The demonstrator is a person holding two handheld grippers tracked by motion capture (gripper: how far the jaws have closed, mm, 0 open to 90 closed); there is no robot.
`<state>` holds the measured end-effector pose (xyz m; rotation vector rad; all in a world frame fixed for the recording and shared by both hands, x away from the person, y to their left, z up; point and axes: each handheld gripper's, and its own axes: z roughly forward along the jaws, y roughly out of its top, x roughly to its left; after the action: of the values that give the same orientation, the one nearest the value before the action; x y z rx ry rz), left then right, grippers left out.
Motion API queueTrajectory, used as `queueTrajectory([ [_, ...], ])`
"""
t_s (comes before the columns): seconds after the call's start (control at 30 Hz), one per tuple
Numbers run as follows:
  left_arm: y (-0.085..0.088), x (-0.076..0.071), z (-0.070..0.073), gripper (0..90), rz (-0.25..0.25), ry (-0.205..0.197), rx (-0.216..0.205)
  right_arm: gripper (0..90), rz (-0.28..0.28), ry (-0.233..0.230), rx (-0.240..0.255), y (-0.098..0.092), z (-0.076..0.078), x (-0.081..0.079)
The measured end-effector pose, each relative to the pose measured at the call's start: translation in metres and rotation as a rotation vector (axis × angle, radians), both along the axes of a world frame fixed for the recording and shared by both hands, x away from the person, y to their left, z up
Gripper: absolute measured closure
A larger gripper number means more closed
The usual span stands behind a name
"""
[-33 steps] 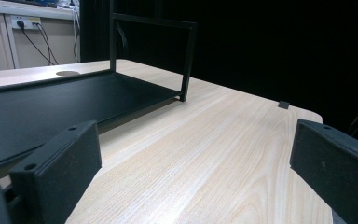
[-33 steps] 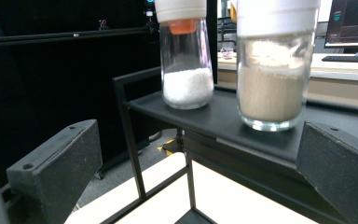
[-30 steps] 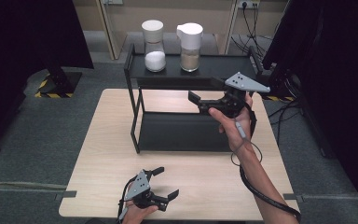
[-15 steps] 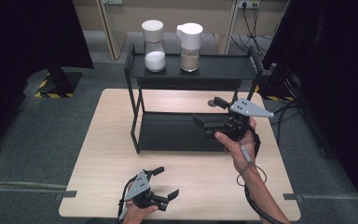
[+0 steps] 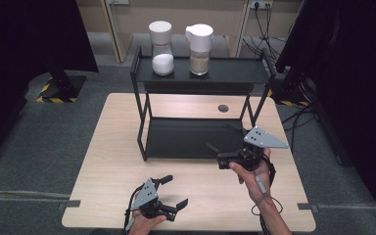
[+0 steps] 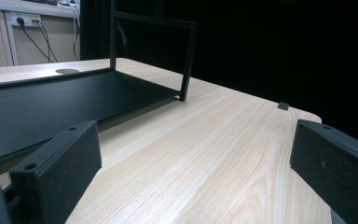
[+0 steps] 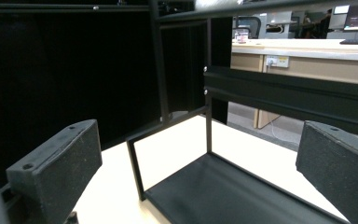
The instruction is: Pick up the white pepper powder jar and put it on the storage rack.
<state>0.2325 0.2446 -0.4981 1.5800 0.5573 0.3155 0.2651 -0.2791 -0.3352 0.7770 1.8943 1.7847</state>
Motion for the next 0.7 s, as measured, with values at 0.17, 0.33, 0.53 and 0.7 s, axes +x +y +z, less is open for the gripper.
queueTrajectory([
  [0.17, 0.000, 0.000, 0.000, 1.0, 0.001, 0.001, -0.004, 0.4, 0.011, 0.004, -0.001, -0.003, -0.013, -0.009],
  [0.33, 0.000, 0.000, 0.000, 1.0, 0.004, 0.001, -0.005, 0.5, 0.010, 0.008, -0.003, -0.006, -0.026, -0.018],
  [0.53, 0.001, 0.001, -0.001, 1.0, 0.014, 0.003, -0.004, 0.5, -0.001, 0.033, 0.006, -0.014, -0.042, -0.026],
  [0.7, 0.001, 0.001, -0.001, 1.0, 0.017, 0.003, -0.005, 0.4, -0.012, 0.050, 0.014, -0.019, -0.056, -0.030],
])
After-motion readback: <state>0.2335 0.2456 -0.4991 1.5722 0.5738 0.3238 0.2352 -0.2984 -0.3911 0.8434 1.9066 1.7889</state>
